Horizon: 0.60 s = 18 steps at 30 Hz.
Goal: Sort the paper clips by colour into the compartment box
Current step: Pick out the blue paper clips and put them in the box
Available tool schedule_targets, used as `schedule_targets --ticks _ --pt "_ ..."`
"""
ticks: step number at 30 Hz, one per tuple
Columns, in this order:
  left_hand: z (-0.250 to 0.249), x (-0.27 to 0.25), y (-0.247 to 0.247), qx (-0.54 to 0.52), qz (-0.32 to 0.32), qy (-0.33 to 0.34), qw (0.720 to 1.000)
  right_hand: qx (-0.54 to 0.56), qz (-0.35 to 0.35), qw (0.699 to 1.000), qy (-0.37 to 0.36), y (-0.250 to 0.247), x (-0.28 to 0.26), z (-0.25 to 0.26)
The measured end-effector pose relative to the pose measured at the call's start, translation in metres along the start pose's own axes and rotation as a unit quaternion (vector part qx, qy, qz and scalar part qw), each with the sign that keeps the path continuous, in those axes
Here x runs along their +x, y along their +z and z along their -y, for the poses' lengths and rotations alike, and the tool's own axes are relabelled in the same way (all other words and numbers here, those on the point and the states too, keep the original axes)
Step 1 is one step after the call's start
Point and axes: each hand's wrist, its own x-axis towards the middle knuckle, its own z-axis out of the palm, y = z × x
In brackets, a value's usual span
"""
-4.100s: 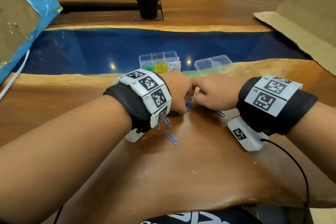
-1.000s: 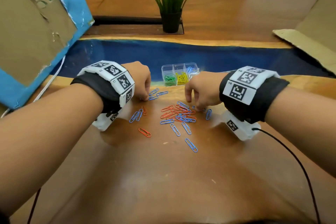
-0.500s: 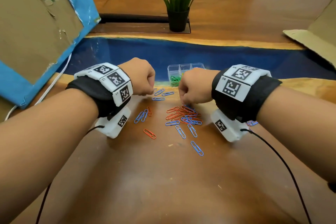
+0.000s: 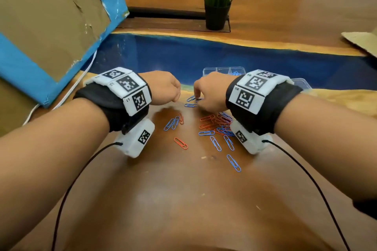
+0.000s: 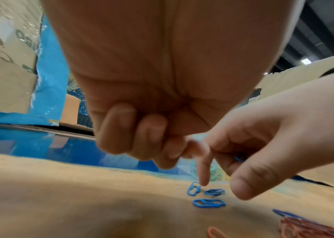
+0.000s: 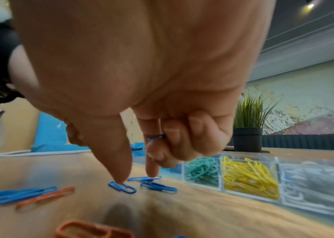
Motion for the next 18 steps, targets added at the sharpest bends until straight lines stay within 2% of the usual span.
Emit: schedule_targets --ticks 3,7,13,18 --pt "0.003 -0.003 0.004 0.037 0.046 -0.023 0.998 -0.012 0.012 1.000 0.012 0.001 0.002 -0.001" --pt "0.008 -0.007 0.011 0.110 0.041 -0.031 0.993 -0.015 0.038 0.999 0.015 0.000 0.002 -0.004" --pt "0.003 -0.011 0.012 0.109 0.041 -0.024 0.993 -0.019 0.054 0.998 0.039 0.000 -0.002 -0.004" --pt "0.007 -0.014 0.014 0.076 0.066 -0.025 0.995 0.016 0.051 0.998 0.031 -0.006 -0.006 0.001"
